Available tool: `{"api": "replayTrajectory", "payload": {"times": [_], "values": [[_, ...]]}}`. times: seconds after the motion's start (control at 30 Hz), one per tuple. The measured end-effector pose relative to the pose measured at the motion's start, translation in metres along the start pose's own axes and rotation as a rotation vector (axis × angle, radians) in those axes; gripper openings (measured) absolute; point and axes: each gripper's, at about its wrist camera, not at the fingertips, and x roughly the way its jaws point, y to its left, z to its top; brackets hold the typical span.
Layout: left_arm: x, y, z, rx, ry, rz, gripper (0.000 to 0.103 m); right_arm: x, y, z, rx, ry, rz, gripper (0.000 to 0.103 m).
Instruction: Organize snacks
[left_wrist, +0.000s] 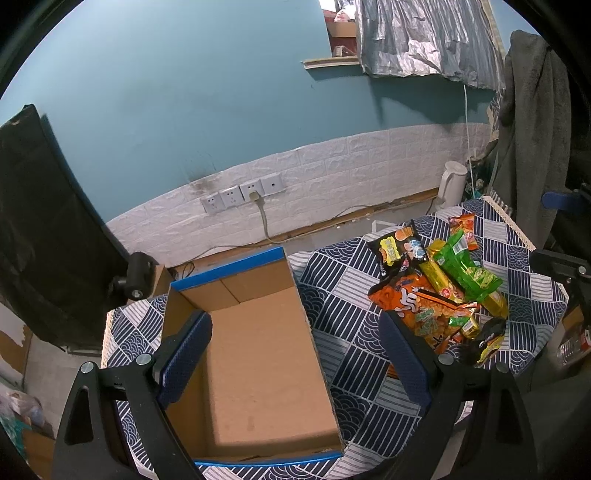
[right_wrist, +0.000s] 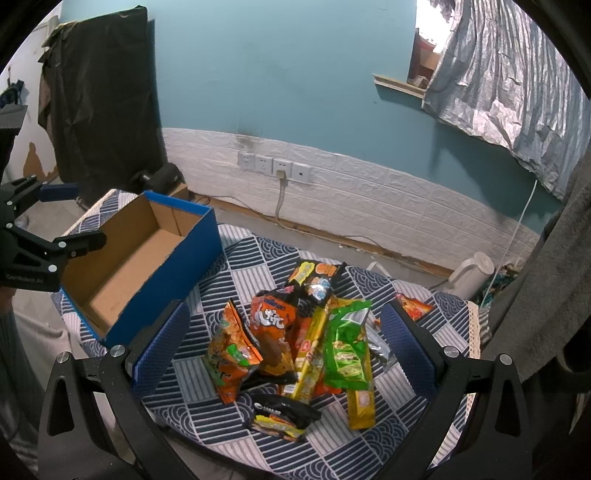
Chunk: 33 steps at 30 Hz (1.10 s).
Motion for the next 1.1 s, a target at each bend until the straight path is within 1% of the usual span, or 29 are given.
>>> {"api": "replayTrajectory", "payload": {"times": [0.73, 1.1], "values": [[0.0054, -0.006, -0.0013, 0.019, 0.025, -0.006, 0.093, -0.0013, -0.0037, -0.0013, 0.014, -0.004, -0.004, 0.101], [0.0069, -0.0077, -0.0009, 0.002, 0.021, -0.034, 0.093, 0.0022, -0.0118, -0.0035, 0.037, 0.015, -0.016, 0.101]]}}
